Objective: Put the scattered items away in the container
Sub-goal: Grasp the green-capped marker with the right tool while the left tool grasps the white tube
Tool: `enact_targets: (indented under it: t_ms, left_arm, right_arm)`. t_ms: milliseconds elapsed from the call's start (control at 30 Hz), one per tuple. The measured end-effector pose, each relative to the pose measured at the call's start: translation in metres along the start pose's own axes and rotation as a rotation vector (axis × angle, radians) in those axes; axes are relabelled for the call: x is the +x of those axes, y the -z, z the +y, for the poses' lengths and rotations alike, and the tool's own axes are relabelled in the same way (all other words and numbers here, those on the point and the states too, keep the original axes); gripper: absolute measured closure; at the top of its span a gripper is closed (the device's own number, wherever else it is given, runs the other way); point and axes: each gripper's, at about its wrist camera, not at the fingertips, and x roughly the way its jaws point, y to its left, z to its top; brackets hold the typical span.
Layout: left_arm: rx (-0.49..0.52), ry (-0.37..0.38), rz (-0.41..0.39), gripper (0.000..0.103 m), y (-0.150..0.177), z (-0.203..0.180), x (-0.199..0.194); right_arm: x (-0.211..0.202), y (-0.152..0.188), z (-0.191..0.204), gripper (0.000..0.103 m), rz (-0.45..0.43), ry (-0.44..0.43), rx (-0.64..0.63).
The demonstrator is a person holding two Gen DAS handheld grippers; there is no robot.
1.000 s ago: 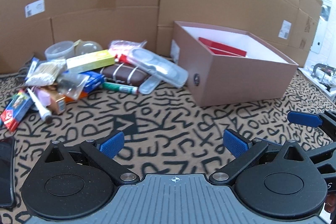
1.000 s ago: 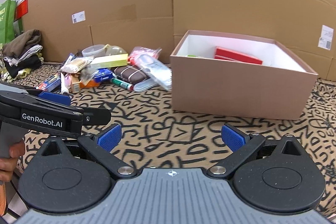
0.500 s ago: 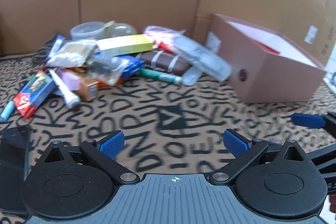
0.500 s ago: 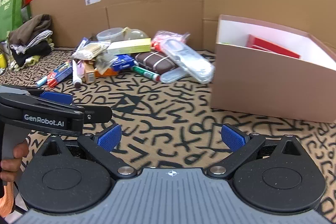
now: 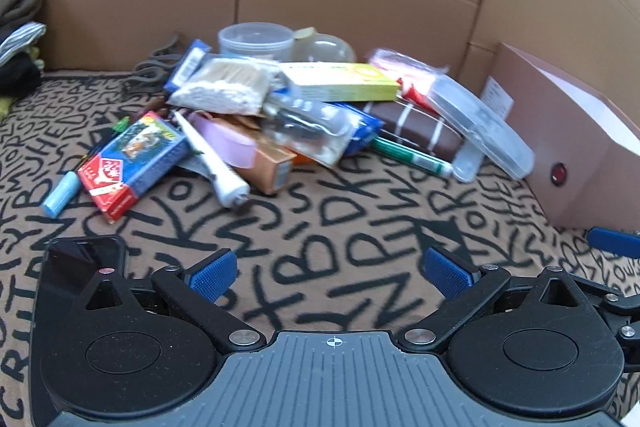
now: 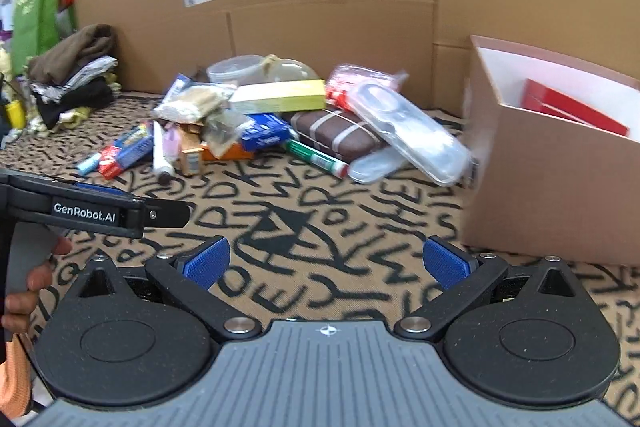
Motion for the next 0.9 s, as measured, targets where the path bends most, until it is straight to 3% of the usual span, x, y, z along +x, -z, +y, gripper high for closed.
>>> enact_targets:
  t_ms: [233, 400, 567, 700, 900]
  left_arm:
    - [-0.024, -0.035, -0.001, 0.0, -0.012, 0.026, 0.013]
    - [-0.079, -0.02, -0.002, 0.002, -0.021, 0.044, 0.023]
    - [-0.083, -0.016, 0.005, 0.01, -0.033, 0.049, 0.036]
    - [-0.097, -0.01, 0.026, 0.017, -0.04, 0.053, 0.052]
    - [-0.099, -0.016, 0.031, 0.018, -0.043, 0.055, 0.065]
  right_arm:
    - [0.032, -0.011, -0.003, 0.001, 0.07, -0.075, 0.05]
    - [0.052, -0.016, -0.001, 0.001, 0.072, -0.074, -0.005]
    - [0.07, -0.022, 0.007, 0.002, 0.032, -0.018, -0.149]
    - [0.087, -0.029, 0.013, 0.009, 0.011, 0.018, -0.26]
    - [0.114, -0.033, 0.013, 0.021, 0.029, 0.037, -0.324]
